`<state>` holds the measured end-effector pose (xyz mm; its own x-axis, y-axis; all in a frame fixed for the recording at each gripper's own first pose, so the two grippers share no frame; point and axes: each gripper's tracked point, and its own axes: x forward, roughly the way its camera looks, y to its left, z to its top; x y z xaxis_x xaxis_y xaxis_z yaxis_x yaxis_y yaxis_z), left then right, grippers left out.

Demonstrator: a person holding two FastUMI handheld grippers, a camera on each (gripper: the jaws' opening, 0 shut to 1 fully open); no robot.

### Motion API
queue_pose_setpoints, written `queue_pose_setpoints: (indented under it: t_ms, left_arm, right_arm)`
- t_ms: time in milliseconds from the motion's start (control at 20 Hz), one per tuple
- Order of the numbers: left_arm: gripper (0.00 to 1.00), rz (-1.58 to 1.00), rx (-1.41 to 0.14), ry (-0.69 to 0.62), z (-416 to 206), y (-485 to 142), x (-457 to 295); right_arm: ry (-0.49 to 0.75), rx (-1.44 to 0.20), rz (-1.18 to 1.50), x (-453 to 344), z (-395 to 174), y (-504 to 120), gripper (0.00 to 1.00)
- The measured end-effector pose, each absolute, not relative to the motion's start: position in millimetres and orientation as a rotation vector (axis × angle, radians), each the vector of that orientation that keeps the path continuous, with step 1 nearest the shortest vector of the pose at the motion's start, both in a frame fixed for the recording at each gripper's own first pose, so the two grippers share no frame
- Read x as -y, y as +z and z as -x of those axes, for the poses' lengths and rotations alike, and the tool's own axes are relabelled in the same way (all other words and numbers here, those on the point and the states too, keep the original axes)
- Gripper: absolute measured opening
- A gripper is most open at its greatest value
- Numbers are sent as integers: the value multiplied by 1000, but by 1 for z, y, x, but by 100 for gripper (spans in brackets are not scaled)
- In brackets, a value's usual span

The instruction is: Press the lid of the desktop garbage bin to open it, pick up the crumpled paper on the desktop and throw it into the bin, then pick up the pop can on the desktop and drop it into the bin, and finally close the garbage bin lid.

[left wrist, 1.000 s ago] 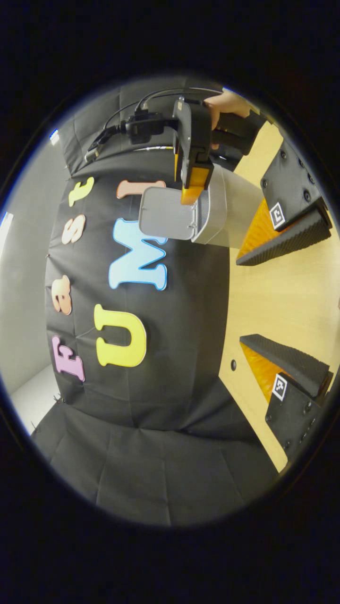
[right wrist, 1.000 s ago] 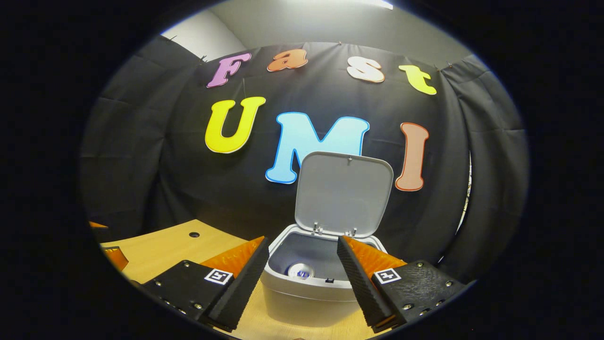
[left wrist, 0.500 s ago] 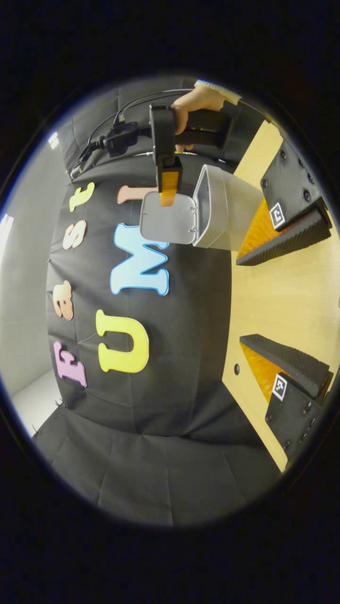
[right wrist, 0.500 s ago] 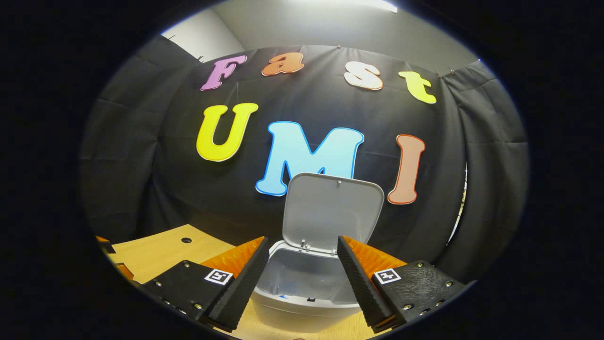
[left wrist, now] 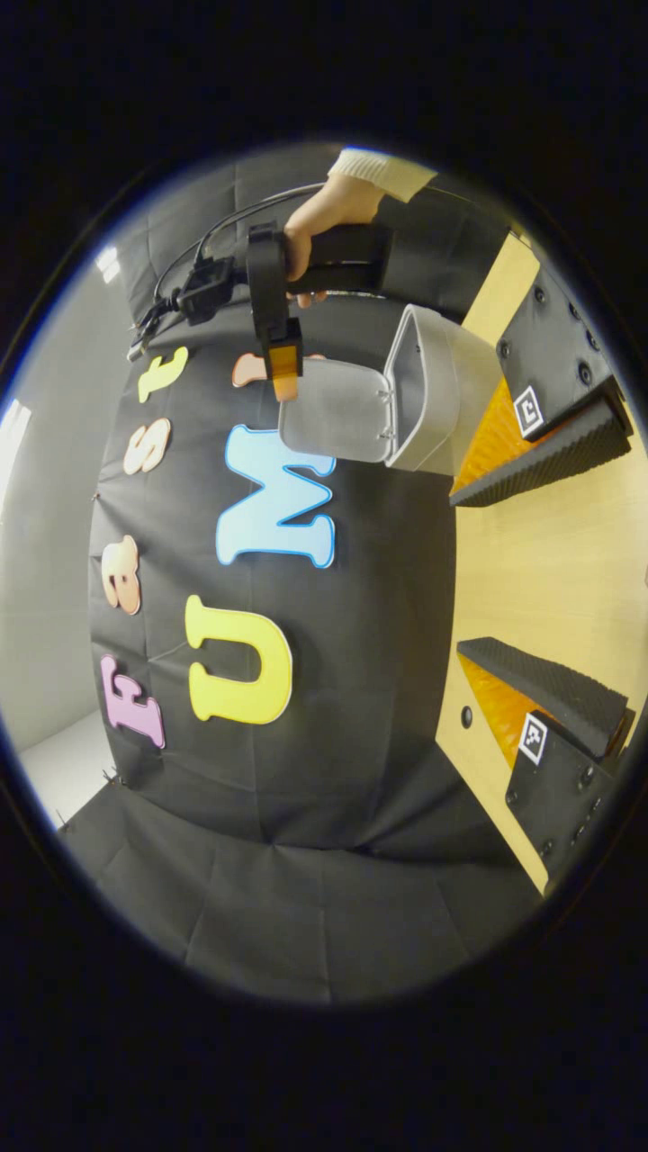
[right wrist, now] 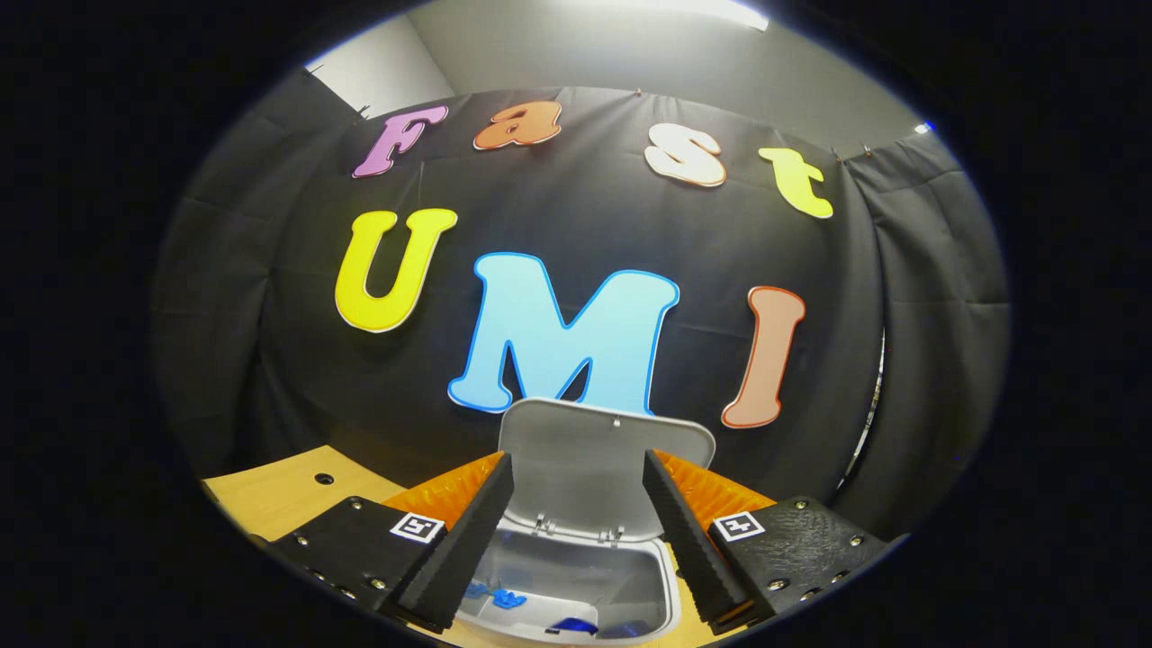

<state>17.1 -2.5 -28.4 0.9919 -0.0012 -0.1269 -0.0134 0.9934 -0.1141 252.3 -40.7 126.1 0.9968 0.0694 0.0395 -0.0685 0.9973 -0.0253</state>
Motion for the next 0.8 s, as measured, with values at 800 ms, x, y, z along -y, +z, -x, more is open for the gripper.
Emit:
queue_pose_setpoints:
  t_ms: [800]
  left_arm:
    - [95,93,-165,15,-55,-21,-12]
  right_arm:
    - [12,7,-32,60,-336,147,93]
